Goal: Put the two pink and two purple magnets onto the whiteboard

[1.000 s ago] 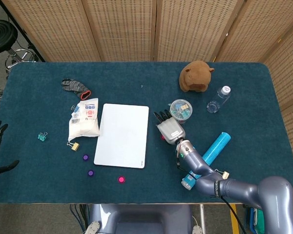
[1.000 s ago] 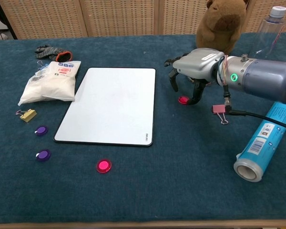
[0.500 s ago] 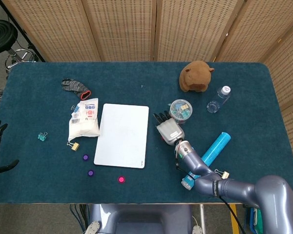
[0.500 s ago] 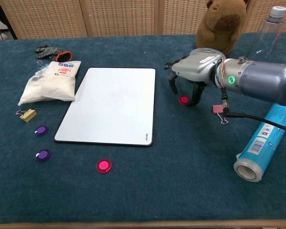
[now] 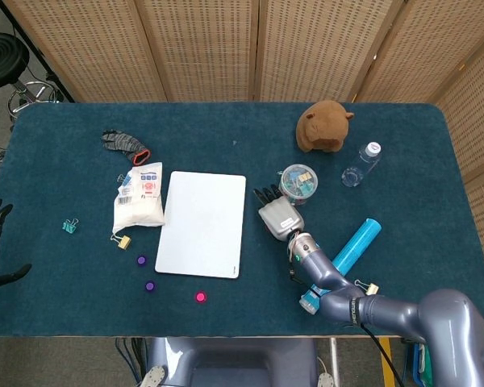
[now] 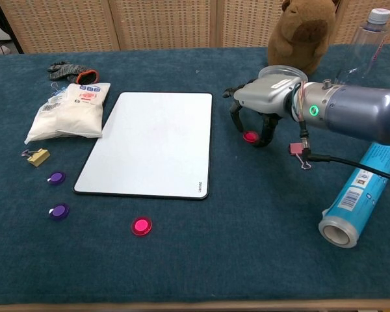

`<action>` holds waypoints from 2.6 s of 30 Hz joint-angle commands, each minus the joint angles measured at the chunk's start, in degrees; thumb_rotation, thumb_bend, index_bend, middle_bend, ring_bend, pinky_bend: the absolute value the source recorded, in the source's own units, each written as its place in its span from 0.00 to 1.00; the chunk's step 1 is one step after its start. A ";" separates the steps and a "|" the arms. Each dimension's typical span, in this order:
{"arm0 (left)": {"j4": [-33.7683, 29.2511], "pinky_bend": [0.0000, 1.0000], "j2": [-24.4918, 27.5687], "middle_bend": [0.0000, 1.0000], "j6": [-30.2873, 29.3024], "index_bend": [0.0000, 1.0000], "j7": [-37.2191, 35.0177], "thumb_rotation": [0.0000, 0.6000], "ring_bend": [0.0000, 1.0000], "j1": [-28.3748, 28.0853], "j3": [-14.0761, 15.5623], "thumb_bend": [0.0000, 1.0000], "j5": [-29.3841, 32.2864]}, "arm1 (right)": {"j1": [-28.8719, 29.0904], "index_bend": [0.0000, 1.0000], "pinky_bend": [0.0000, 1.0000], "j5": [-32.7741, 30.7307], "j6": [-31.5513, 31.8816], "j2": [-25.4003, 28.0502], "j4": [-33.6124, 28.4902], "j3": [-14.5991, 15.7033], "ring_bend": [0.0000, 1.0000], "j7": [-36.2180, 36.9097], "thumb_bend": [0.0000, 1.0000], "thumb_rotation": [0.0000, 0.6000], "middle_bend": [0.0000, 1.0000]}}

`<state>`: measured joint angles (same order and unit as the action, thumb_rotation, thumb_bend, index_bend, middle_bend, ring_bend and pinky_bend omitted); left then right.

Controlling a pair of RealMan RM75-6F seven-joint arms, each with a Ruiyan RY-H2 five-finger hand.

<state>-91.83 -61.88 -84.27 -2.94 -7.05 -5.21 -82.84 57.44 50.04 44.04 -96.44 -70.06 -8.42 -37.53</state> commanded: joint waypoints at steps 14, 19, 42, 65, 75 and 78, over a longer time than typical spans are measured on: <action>0.20 0.00 0.20 0.00 0.12 0.00 -0.48 1.00 0.00 -0.02 -0.06 0.02 0.16 | 0.16 0.52 0.00 -0.10 0.59 -0.73 1.06 0.59 0.00 0.62 0.31 1.00 0.00; 0.23 0.00 0.21 0.00 0.14 0.00 -0.53 1.00 0.00 -0.04 -0.06 0.02 0.15 | 0.07 0.53 0.00 0.83 1.71 -0.20 -0.22 0.01 0.00 1.36 0.33 1.00 0.00; -0.48 0.00 0.27 0.00 0.15 0.00 -0.55 1.00 0.00 0.01 0.26 0.02 -0.22 | 5.29 0.54 0.00 -8.58 3.84 -5.66 -14.13 -7.43 0.00 4.80 0.34 1.00 0.00; -0.05 0.00 0.97 0.00 0.12 0.00 -1.97 1.00 0.00 0.12 -0.23 0.02 0.50 | 7.63 0.41 0.00 -9.02 6.04 -9.20 -10.30 -3.64 0.00 2.51 0.34 1.00 0.00; -0.14 0.00 0.92 0.00 0.30 0.00 -1.80 1.00 0.00 0.07 -0.12 0.02 0.44 | 6.58 0.31 0.00 -6.78 7.79 -7.12 -13.16 -3.26 0.00 2.35 0.34 1.00 0.00; 0.06 0.00 1.01 0.00 0.63 0.00 -2.07 1.00 0.00 -0.05 0.05 0.02 0.19 | 5.51 0.31 0.00 -4.76 9.80 -4.33 -16.27 -3.09 0.00 2.20 0.34 1.00 0.00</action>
<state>-91.80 -60.89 -83.68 -4.97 -7.07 -5.19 -82.61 63.74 43.94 52.48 -102.46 -84.55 -11.51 -35.33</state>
